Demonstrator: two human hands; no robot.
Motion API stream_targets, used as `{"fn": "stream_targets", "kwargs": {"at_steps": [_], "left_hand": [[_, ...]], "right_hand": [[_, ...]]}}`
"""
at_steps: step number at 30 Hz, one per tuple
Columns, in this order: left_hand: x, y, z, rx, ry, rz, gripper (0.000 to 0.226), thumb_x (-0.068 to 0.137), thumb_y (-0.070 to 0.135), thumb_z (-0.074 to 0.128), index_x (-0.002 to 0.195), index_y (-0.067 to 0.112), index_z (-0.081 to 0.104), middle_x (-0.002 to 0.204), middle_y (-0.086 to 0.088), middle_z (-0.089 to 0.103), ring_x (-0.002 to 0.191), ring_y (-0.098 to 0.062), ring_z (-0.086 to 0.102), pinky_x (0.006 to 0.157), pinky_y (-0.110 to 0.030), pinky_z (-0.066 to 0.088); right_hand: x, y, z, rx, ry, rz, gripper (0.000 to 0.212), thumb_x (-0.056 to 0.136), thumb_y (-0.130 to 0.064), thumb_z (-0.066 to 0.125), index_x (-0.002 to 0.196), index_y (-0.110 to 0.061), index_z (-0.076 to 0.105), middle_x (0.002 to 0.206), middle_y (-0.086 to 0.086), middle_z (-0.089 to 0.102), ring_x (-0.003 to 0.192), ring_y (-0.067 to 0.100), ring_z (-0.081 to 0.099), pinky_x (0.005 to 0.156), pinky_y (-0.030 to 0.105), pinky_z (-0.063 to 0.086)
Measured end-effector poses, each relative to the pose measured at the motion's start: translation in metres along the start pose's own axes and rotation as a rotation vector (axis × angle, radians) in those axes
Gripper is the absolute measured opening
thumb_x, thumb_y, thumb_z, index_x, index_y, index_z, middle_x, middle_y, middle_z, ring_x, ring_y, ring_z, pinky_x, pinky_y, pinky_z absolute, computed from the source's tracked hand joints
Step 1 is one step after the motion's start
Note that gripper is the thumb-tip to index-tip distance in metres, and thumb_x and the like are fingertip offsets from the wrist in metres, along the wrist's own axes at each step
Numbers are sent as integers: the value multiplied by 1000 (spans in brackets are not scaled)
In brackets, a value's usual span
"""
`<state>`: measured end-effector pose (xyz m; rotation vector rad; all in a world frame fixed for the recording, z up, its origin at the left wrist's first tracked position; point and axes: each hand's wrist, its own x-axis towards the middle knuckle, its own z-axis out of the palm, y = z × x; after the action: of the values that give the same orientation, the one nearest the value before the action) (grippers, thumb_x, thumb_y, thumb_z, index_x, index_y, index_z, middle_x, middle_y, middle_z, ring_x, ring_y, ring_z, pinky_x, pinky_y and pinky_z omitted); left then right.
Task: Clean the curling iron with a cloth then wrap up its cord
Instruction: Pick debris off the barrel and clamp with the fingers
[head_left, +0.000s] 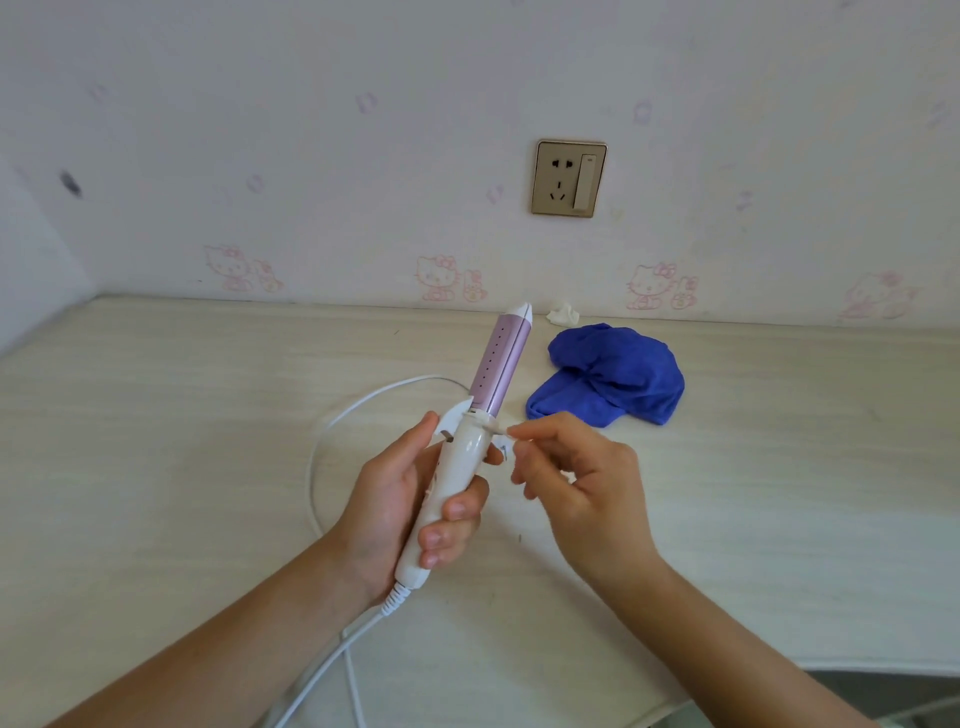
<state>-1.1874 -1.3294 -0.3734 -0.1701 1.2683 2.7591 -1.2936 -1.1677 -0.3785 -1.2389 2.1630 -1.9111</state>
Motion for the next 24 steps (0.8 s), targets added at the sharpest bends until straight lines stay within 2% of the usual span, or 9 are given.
{"fn": "stream_targets", "kwargs": {"at_steps": [5,9,12,14,16,18,21,23,24], "left_hand": [[-2,6,-3,64,16,32,62,101,59,36,116,6,65,62,-5,41,35,-10,38,35,-19,34],[-2,10,-7,161,67,85,58,99,59,39,111,9,66,61,-7,41,34,-12,36,35,-19,31],[0,10,-10,211,108,82,58,97,61,41,110,11,68,61,-8,41,34,-13,35,35,-19,32],[1,9,-11,247,134,72,59,95,63,42,109,12,70,61,-8,41,34,-14,35,36,-20,33],[2,9,-11,284,155,65,60,94,64,42,109,14,70,61,-8,43,34,-15,36,37,-20,33],[2,9,-9,321,174,72,61,93,65,41,112,16,71,62,-8,44,35,-15,37,37,-20,34],[1,13,1,351,183,126,59,93,65,42,112,19,72,63,-6,47,36,-14,37,39,-20,36],[2,19,12,362,171,186,60,93,66,43,110,14,67,63,-6,48,36,-13,38,38,-21,37],[2,23,19,379,162,225,64,93,67,44,109,8,62,63,-6,49,36,-13,39,39,-22,37]], "right_hand": [[7,22,-36,-117,11,101,29,97,-7,66,95,-36,67,82,-14,78,78,9,75,68,32,58],[6,46,-83,-357,-33,201,20,91,-20,75,85,-38,71,85,-21,77,85,-1,71,69,18,49],[2,60,-112,-513,-114,270,13,87,-21,79,87,-34,80,99,-22,77,99,-1,70,91,28,54],[0,63,-121,-665,-161,221,10,87,-28,80,94,-35,83,114,-25,74,114,-1,65,103,28,49],[-2,61,-124,-754,-180,170,12,89,-31,78,99,-37,82,119,-25,72,120,0,62,103,26,47],[-4,56,-121,-778,-160,148,14,90,-29,77,102,-35,82,119,-22,73,123,5,62,104,29,48],[-4,36,-104,-569,-105,177,22,91,-27,76,112,-31,78,117,-17,73,118,6,63,96,34,52],[-3,5,-72,-258,-143,241,30,89,-33,77,118,-35,71,108,-18,75,103,3,68,84,26,53],[-2,-12,-50,-61,-217,303,34,86,-33,76,119,-36,68,104,-16,76,97,4,70,80,23,53]]}}
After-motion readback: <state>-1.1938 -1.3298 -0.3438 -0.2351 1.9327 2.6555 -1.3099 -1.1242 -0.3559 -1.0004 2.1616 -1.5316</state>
